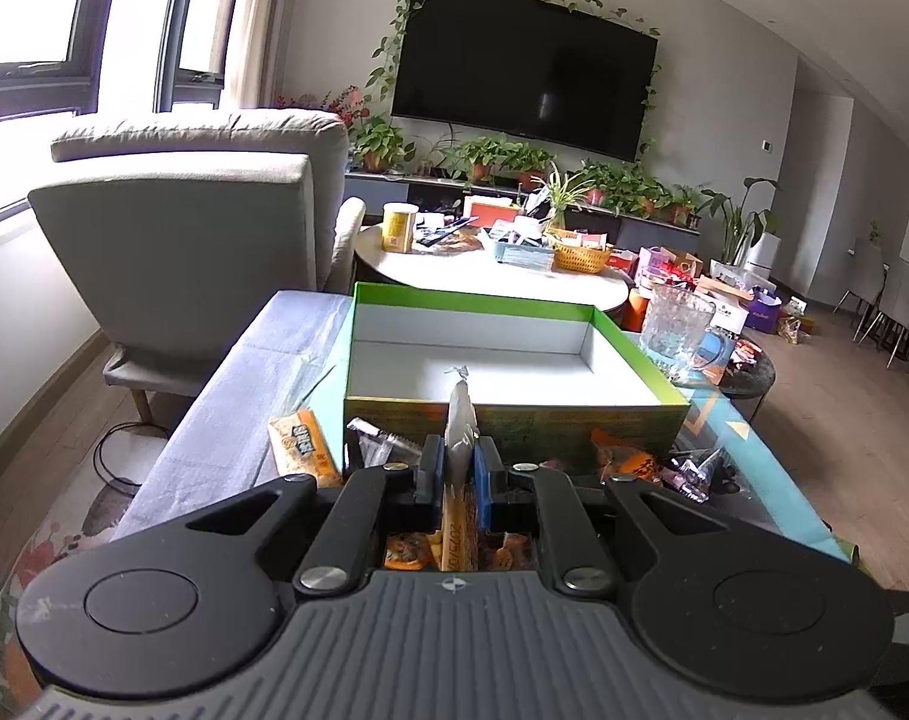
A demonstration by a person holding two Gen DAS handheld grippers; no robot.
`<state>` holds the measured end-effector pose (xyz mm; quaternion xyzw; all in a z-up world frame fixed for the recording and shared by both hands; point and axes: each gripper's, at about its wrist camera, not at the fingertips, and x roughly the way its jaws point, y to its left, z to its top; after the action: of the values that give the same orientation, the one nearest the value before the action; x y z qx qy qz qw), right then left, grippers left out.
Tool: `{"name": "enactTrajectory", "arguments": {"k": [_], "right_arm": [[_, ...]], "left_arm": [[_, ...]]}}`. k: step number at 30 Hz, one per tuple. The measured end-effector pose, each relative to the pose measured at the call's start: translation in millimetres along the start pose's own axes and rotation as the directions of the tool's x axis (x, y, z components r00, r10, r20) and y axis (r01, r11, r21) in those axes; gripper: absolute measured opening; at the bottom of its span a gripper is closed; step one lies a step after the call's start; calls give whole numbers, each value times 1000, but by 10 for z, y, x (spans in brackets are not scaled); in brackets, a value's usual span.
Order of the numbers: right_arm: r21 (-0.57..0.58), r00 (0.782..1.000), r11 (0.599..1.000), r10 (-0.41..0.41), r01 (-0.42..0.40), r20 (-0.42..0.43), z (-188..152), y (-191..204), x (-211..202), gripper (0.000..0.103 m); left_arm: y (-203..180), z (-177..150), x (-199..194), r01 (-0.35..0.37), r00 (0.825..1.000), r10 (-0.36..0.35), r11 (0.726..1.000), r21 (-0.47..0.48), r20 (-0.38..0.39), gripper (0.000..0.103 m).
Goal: Organize snacks
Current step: 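Lift the stick packet over the green box with left while right grasps red-white sauce packet, then open left tool to drop stick packet in box while right lowers sauce packet in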
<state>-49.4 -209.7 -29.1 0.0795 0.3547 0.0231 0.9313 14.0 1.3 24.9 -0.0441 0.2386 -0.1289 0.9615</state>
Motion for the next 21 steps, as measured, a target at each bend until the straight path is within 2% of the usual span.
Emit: {"name": "enactTrajectory", "arguments": {"k": [5, 10, 16, 21], "right_arm": [[-4, 997, 999, 39, -39, 72, 186, -11, -58, 42], [-12, 987, 998, 68, -67, 148, 436, -6, -70, 42], [-24, 981, 998, 61, -58, 182, 692, 7, 68, 42], [-26, 977, 997, 78, -74, 199, 882, 1, 194, 42]], "left_arm": [[-63, 135, 60, 17, 1000, -17, 1000, 15, 20, 10], [-130, 362, 149, 29, 997, -32, 999, 31, 73, 10], [-128, 703, 368, 15, 991, -18, 1000, 22, 129, 10], [-159, 898, 644, -12, 989, 5, 999, 41, 147, 10]]}}
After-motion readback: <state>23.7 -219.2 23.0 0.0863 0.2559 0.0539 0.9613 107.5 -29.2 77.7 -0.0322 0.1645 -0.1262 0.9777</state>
